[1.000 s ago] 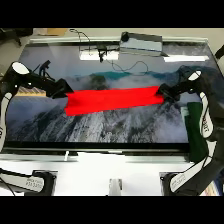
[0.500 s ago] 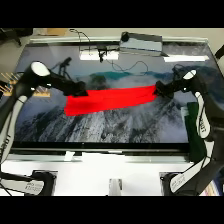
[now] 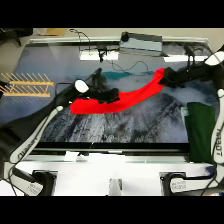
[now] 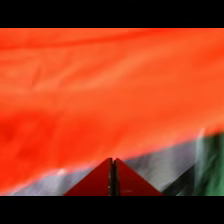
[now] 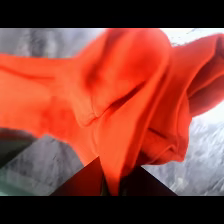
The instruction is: Fold the shirts.
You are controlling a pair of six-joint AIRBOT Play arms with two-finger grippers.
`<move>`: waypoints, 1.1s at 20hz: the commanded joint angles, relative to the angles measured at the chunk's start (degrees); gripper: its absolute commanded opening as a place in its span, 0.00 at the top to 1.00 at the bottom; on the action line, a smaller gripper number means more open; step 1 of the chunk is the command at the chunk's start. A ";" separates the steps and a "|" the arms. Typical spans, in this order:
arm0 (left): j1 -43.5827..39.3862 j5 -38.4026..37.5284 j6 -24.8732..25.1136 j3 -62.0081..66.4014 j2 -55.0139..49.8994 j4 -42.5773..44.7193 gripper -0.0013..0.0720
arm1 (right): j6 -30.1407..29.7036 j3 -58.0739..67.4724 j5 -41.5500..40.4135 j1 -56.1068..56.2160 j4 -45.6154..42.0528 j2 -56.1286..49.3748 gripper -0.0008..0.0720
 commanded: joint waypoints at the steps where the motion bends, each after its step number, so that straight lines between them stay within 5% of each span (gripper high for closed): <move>1: -2.43 5.75 -0.26 0.00 -4.66 -11.13 0.94 | 1.64 0.00 3.91 0.04 0.46 5.86 0.96; 9: -9.27 8.13 0.68 0.26 -10.34 -20.74 0.94 | 3.58 0.00 7.43 0.04 1.22 13.55 0.95; 12: -7.91 7.23 8.33 0.26 -9.62 -20.13 0.94 | 5.07 0.00 8.92 0.55 1.31 13.75 0.95; 16: -1.09 -6.01 9.42 0.09 -3.04 -1.75 0.94 | 5.05 0.00 5.62 8.04 0.24 13.68 0.96; 20: 5.03 -14.58 4.26 0.07 12.46 25.42 0.94 | 5.95 -0.02 -1.31 17.81 -2.97 11.21 0.95; 22: 8.96 -15.72 2.51 0.07 20.83 32.02 0.94 | 6.71 -0.02 -4.17 22.05 -2.91 8.07 0.95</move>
